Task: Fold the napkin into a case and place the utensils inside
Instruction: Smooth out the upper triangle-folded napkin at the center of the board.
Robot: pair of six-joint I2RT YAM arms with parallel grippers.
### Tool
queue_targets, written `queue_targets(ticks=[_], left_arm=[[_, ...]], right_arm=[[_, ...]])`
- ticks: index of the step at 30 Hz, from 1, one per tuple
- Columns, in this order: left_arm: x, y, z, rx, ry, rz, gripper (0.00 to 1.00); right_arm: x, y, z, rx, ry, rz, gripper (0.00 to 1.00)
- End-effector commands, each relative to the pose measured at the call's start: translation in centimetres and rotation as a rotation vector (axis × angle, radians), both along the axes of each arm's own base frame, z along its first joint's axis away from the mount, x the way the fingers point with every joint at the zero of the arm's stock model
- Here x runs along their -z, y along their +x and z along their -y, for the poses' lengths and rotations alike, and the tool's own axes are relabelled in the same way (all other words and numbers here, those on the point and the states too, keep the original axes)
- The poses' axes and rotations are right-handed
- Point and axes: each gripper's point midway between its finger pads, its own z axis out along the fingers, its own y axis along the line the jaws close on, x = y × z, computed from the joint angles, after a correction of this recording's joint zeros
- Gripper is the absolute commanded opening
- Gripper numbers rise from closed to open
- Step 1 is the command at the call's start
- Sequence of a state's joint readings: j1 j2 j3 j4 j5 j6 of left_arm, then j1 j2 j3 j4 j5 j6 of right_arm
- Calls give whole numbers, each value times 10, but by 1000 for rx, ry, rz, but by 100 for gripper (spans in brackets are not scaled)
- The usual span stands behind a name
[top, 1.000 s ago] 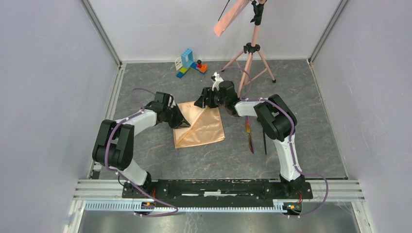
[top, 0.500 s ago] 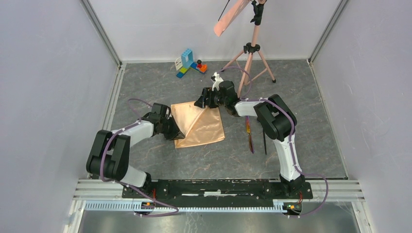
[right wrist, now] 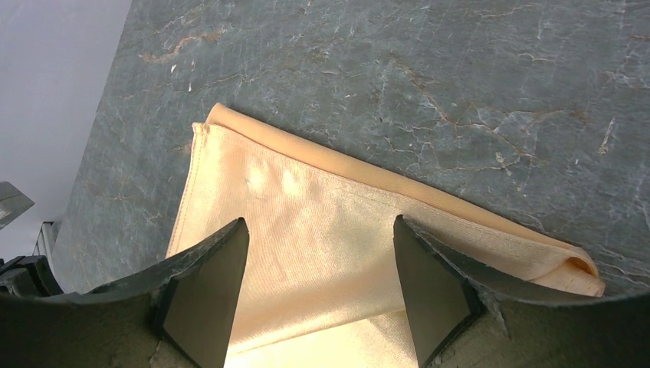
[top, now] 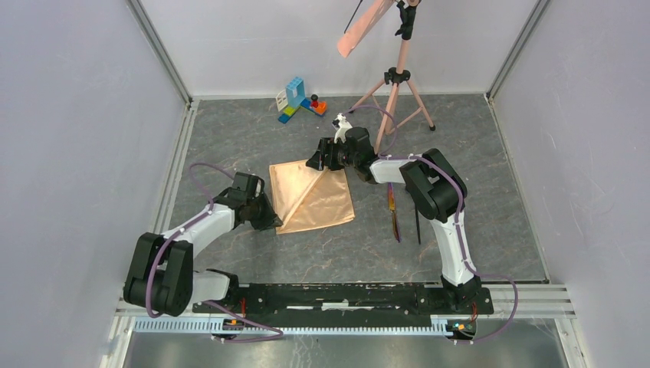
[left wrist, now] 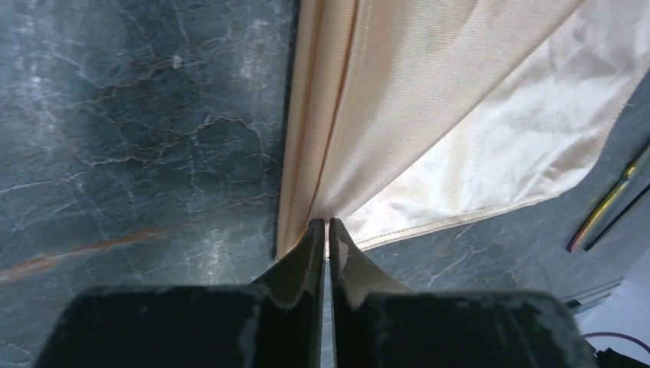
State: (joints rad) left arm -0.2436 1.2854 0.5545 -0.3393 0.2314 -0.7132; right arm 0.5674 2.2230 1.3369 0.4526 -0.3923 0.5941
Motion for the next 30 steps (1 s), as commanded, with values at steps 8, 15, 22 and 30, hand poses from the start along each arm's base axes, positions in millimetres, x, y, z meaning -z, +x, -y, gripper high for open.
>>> queue_targets(ticks=[8,15,22,30], left_arm=[[11,-26,-21,-54,86,-71,10],[-36,-12,-17,-29,63,52,17],[-60,10,34,58,-216,99,24],[-9,7,4,-42,-40,7,17]], right_arm=[[3,2,-4,-27,-5,5,76],[3,2,-5,-31,-12,8,76],[1,3,-7,-35,-21,17,76],[-1,1,-12,-48,-24,20,76]])
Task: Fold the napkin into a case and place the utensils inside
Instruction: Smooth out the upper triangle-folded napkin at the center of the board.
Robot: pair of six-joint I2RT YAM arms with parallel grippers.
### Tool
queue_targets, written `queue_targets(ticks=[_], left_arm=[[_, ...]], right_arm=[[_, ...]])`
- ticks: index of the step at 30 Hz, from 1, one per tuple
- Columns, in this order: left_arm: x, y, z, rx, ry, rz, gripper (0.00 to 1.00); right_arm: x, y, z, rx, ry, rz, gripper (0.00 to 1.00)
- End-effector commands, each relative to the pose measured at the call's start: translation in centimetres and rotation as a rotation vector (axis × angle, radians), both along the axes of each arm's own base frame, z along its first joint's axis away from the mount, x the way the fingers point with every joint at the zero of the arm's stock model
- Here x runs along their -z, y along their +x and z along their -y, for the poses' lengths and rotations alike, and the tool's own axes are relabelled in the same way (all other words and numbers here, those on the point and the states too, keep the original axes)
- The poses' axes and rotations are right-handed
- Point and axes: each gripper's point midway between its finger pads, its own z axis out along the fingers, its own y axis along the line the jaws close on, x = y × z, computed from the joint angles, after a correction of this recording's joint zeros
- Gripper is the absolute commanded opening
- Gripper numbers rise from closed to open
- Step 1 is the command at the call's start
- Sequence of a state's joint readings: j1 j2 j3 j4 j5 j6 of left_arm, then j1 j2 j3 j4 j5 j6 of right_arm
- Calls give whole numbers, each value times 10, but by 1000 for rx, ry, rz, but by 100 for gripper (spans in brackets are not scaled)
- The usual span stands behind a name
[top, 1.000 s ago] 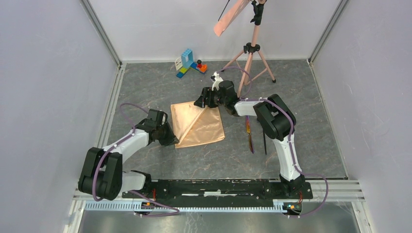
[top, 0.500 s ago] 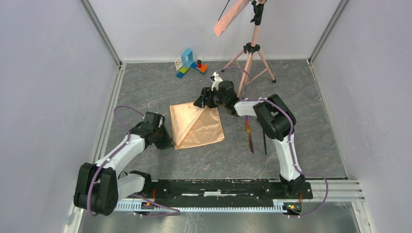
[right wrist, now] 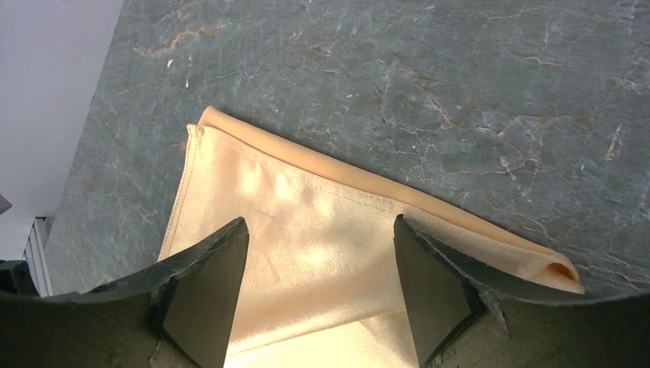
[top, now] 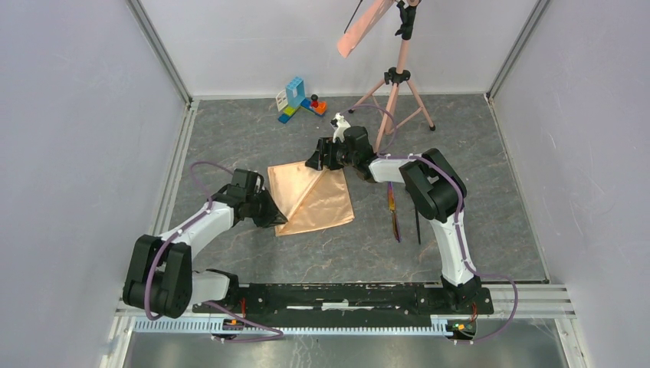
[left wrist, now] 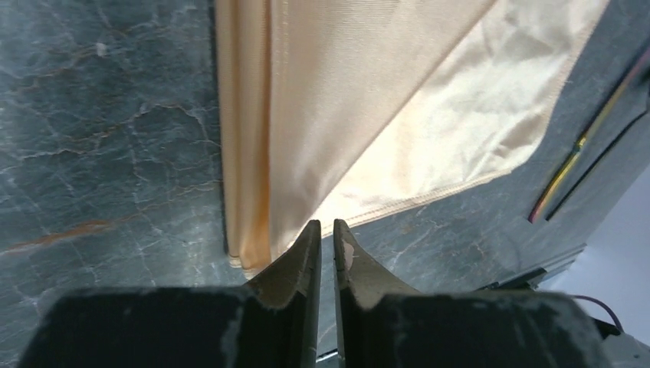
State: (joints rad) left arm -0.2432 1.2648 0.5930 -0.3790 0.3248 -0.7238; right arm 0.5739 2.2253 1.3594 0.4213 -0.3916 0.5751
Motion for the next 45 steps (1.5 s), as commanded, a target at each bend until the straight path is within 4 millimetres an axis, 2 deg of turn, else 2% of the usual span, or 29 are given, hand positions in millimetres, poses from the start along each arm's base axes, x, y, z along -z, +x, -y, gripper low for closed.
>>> queue_targets(ticks=[1,4,7,13,16,19,22,24,29,33,36,38,42,45], left_arm=[[15,5,-14,-92,59,4,17],[30,-4,-20,-119,75,-11,18],[41,-12,-22,-119,82,-32,18],[45,-18,-25,-115,93,-36,17],[42,-17,-27,-116,104,-28,17],[38,-15,-26,-118,101,-15,16],[36,-14,-26,-117,97,-11,16],[36,-14,-25,-116,96,-12,16],[33,-15,-24,-107,86,-5,16],[13,-10,-15,-87,34,40,21],[-14,-1,-10,-79,-2,97,29],[-33,5,-9,-75,-5,134,37],[-61,27,-15,-71,28,193,52],[-70,54,-30,-110,49,206,59]], right_arm=[[-1,1,-10,-43,-10,19,76],[-1,1,-13,-63,-35,34,76],[-8,1,-15,-80,-52,52,77],[-54,-2,-19,-107,-54,126,81],[-71,-19,-22,-132,-27,135,83],[-78,-49,-32,-189,58,104,83],[-74,-79,-41,-237,125,56,83],[-70,-91,-43,-249,150,31,82],[-52,-92,-43,-246,130,10,82],[-30,-87,-42,-234,85,0,82],[-11,-81,-39,-218,32,-3,82],[-2,-78,-38,-213,1,-2,82],[-3,-73,-39,-223,-32,17,82],[-24,-70,-41,-239,-44,57,82]])
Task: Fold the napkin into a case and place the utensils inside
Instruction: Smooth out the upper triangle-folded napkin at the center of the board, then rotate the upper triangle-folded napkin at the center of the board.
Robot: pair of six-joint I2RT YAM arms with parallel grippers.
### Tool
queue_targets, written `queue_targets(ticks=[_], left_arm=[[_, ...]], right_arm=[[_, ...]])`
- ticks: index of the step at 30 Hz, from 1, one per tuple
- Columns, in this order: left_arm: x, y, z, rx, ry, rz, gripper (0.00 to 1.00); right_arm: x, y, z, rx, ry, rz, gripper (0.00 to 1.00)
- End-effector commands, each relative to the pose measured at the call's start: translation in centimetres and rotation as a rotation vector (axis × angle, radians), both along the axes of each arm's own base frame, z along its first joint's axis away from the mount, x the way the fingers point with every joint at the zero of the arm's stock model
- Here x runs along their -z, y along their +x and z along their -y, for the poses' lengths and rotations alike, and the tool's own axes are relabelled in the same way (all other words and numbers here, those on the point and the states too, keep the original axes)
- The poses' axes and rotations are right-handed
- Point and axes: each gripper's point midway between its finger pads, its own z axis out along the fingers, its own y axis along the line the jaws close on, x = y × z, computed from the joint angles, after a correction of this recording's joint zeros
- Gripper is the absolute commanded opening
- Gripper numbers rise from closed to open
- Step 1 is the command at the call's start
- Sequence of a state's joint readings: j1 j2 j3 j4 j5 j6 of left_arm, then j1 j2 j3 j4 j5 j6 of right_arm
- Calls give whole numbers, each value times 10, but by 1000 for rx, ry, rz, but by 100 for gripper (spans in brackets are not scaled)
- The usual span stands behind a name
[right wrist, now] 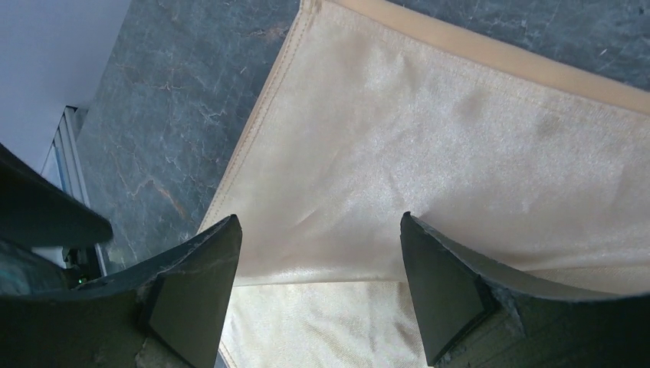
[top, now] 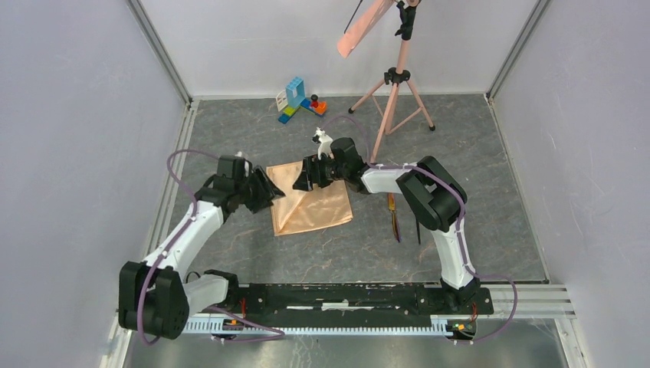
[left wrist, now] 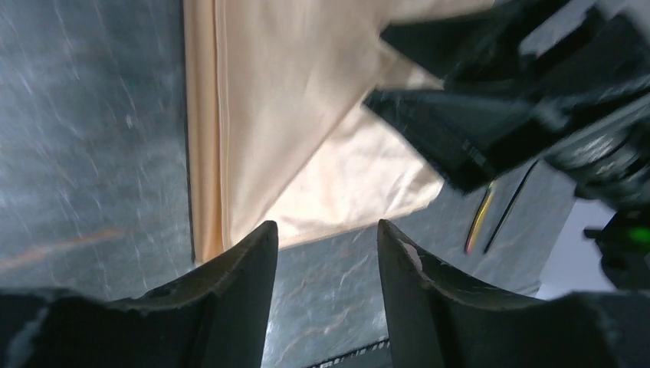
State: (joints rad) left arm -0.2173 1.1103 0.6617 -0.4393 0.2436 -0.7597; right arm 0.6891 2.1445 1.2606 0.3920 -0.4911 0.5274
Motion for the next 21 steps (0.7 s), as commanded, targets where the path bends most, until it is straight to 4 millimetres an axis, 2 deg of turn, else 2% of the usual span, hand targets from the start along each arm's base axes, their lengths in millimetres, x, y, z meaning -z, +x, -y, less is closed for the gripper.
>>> queue_targets(ticks=[1,5,8,10,12,14,16,21], left_arm=[[-20,41,-23,-37,42,53,60],[-20,74,-40,-103,1,59,62],[-30,84,-46,-118,3,97,63],[-36,85,-51,-123,25,116,65],[-40,83,-54,-119,36,122,69],[-44,80,-54,-112,37,132,70],[-48,75,-54,-109,38,146,71],[-51,61,-55,-86,59,150,72]], right_arm=[[-32,14,-6,-17,-23,107,82],[-66,9,-1,-17,-59,164,83],[-70,-13,8,-29,-93,152,83],[-62,-37,11,-46,-99,126,81],[-53,-58,11,-55,-112,106,74],[-48,-71,11,-61,-126,109,62],[-42,-77,10,-63,-162,128,50],[-15,-82,13,-76,-309,176,40]])
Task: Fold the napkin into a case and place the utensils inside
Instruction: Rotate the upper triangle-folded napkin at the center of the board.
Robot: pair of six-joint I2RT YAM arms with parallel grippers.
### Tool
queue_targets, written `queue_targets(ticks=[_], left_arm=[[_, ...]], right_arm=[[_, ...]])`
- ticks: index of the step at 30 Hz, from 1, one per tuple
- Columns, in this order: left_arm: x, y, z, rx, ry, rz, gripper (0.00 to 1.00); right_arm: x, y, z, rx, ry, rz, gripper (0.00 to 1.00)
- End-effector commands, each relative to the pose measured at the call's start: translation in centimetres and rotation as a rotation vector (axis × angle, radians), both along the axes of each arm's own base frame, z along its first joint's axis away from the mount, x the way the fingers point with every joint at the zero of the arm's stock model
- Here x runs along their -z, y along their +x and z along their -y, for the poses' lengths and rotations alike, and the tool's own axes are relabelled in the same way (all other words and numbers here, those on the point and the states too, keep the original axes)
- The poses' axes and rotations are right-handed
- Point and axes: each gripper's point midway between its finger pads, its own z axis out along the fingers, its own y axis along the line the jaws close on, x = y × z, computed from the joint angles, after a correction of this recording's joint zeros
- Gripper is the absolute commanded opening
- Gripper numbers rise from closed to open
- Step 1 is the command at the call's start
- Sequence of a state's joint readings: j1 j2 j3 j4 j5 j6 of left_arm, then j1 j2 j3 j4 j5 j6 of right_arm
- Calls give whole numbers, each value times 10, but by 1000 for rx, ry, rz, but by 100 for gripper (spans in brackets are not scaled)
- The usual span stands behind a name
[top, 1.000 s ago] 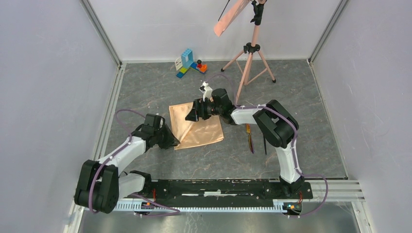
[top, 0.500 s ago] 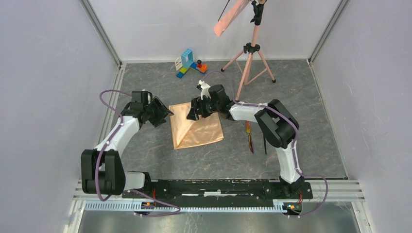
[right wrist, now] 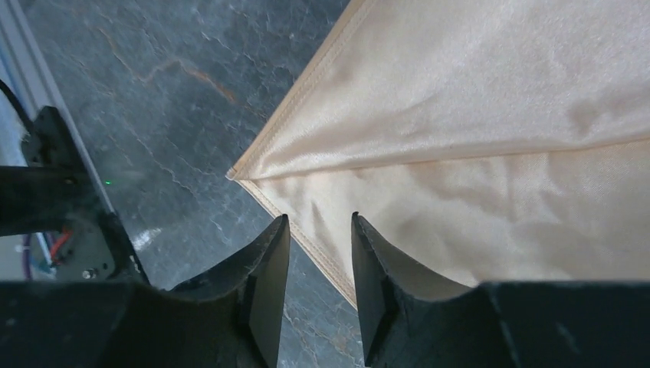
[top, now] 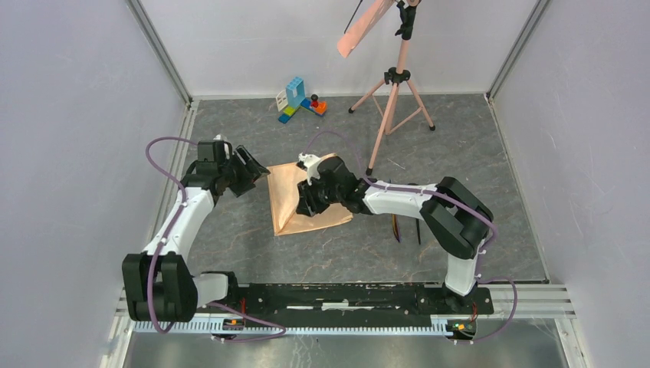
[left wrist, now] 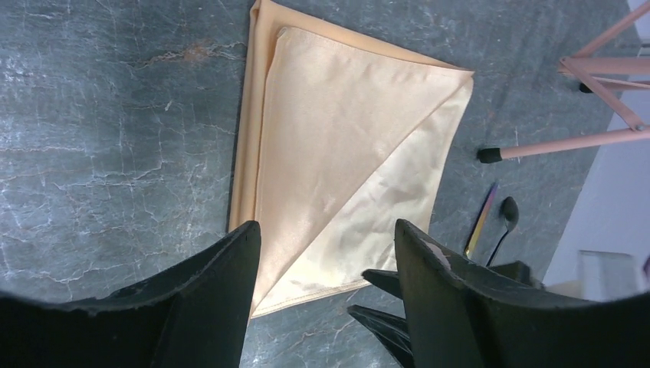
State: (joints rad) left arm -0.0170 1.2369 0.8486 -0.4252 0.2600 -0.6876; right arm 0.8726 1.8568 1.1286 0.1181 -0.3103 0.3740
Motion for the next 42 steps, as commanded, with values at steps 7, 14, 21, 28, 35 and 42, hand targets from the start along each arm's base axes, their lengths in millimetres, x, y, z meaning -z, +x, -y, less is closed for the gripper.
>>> queue_targets(ticks=[7,14,21,28,35,42], left_arm=[[-14,-22,-4,74,60,57,72],[-12,-30,-5,101,86,56,72],[-17,-39,2,141,58,83,72],[1,-51,19,203,-24,67,73],[16,-61,24,195,-70,7,77],[22,-59,21,191,-59,-36,76]], right_arm=[[56,2,49,22,-304,111,31],[81,-19,100,-27,-456,146,29],[86,-26,169,-3,-648,237,30],[31,-1,181,60,-720,363,46],[-13,-48,99,43,-467,250,75],[-2,-84,53,48,-512,180,65]])
